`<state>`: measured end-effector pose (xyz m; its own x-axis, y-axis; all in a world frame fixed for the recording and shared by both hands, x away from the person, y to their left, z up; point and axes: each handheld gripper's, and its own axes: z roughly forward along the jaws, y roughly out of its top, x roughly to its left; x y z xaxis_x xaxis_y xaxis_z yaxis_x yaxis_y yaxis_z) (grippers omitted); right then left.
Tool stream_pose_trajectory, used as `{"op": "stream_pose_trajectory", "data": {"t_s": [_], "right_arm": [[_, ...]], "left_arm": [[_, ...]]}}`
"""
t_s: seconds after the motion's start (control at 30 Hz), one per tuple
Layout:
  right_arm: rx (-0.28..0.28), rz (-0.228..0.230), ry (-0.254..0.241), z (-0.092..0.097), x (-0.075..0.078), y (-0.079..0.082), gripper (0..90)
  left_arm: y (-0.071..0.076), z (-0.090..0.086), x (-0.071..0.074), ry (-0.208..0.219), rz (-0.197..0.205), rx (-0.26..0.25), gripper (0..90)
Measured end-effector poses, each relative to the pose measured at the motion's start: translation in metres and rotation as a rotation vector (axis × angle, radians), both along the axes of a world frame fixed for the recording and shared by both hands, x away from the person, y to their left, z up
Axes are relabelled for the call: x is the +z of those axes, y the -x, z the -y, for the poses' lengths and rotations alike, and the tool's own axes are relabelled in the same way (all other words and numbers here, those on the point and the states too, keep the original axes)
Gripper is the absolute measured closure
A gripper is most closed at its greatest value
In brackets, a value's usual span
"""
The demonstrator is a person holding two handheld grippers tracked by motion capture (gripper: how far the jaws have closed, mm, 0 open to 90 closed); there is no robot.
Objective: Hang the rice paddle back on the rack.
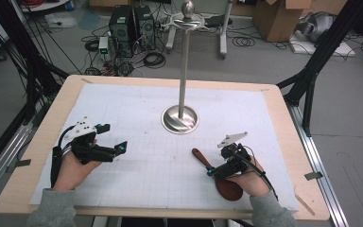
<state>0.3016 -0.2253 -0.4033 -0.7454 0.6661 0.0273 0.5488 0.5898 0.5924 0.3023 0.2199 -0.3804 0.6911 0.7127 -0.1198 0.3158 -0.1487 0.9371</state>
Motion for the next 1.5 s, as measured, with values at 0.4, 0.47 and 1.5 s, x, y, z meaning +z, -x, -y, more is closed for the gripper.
{"op": "stream_pose_trajectory", "data": {"t_s": [0.4, 0.47, 1.5], "right_arm": [[0.023, -0.023, 0.031, -0.01, -0.005, -0.003, 34.1], [0.017, -0.024, 0.04, -0.012, -0.005, -0.003, 40.2], [0.0, -0.093, 0.11, -0.019, -0.014, -0.002, 61.3]], "left_arm": [[0.006, -0.008, -0.001, -0.001, -0.003, 0.024, 1.7], [0.007, -0.01, -0.001, -0.002, -0.004, 0.028, 1.8], [0.009, -0.016, -0.002, 0.0, -0.006, 0.041, 1.8]]}}
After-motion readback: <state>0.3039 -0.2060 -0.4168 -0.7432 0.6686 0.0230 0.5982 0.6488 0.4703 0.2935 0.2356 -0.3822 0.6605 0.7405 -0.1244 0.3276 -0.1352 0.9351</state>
